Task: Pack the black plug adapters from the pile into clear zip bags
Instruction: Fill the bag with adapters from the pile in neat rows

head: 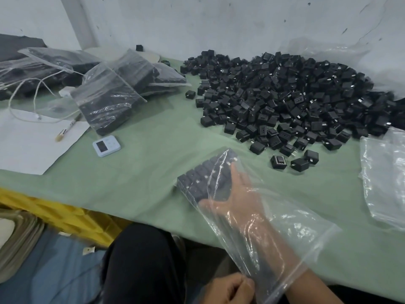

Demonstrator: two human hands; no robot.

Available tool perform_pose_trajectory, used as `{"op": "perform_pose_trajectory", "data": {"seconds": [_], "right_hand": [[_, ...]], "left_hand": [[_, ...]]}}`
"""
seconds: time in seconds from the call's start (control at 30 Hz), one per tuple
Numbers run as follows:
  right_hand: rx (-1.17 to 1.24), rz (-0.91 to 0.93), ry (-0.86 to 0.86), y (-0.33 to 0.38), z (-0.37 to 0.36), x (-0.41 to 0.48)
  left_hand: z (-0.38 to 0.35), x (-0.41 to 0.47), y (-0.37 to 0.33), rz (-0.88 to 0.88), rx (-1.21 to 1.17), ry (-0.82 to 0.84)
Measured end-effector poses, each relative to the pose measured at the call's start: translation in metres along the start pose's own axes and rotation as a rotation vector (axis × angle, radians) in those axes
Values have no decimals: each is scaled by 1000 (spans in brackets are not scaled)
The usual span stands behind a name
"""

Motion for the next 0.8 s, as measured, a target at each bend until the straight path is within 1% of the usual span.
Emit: {"op": "perform_pose_trajectory", "data": {"seconds": [0.1,0.2,0.3,0.33,0.4,0.47,0.5,0.53,0.57,0.6,0.63,0.67,0.7,0.77,0.8], "right_hand": [[3,-23,34,1,-7,0],[-3,-49,68,-1,-6,4],[65,-40,143,-4,-10,7],[76,-44,133,-5,-11,6],[45,-45,30,-7,-10,2],[28,-50,-24,-7,-10,0],[31,-50,-25,-7,-12,-1],[36,-46,-39,-7,-13,-3],[37,-27,-81,-4,-11,-5],[30,-16,-132,-3,-7,-6],[5,-21,-174,-3,-4,-8],[-13,-27,-176,-5,-3,-8],[-18,-33,-166,-5,-4,-9],[-33,-63,-109,-5,-7,-7],[-36,-94,-91,-8,-9,-4]], "left_hand": [[2,-3,-5,-14,31,-24],[5,-5,-13,-14,71,-14],[9,-10,-19,-4,107,-7],[12,-13,-22,-11,135,3],[23,-17,-31,-35,271,47],[46,-18,-40,-52,418,31],[61,-14,-48,-70,411,-16],[80,-9,-60,-116,355,-119],[101,-1,-77,-201,297,-285],[120,7,-97,-323,280,-464],[130,19,-117,-430,325,-596],[131,38,-135,-493,419,-649],[125,62,-149,-502,550,-633],[113,107,-151,-430,768,-545],[110,122,-145,-394,813,-519]]}}
Point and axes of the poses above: each hand's wrist, its own x-axis towards the middle knuckle, its own z-axis out of the back of the hand, y = z × x, the point moved 8 cm from there along x, towards the middle knuckle, and after that the axes turned 13 degrees about z, right-handed, at the moved point
